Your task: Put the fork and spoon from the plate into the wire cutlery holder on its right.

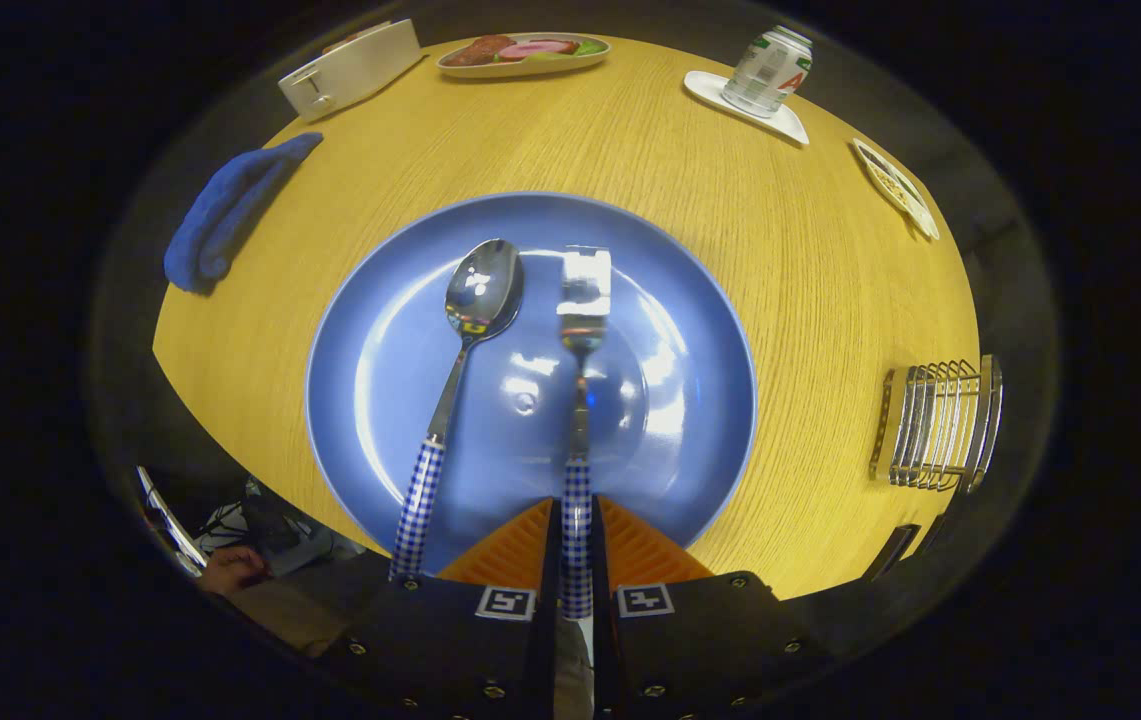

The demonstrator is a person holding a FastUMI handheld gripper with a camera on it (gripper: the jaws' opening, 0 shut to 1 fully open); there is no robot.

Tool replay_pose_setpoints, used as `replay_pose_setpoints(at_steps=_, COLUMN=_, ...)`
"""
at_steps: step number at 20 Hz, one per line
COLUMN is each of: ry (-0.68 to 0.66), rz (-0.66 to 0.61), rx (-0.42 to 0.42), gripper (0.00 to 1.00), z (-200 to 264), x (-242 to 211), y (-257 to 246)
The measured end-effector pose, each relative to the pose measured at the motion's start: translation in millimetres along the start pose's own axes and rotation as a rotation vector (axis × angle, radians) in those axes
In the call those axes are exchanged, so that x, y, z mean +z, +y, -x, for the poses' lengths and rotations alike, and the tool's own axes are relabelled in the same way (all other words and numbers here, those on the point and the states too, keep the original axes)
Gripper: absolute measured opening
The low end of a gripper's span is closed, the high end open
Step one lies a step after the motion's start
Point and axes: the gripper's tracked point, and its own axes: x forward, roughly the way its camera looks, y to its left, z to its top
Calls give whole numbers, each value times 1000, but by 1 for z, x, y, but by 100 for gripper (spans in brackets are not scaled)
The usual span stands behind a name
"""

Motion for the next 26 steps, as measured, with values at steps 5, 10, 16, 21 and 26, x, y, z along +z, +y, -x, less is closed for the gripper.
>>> replay_pose_setpoints(at_steps=5, ry=65, rz=52, rx=10, gripper=2, z=21, x=0, y=-20)
replay_pose_setpoints(at_steps=10, ry=99, rz=129, rx=52, gripper=2, z=78, x=-5, y=-55)
replay_pose_setpoints(at_steps=16, ry=165, rz=174, rx=-27, gripper=1, z=139, x=-33, y=-128)
replay_pose_setpoints(at_steps=21, ry=245, rz=171, rx=-124, gripper=1, z=174, x=-49, y=-202)
replay_pose_setpoints(at_steps=26, ry=375, rz=156, rx=-181, gripper=1, z=170, x=-65, y=-259)
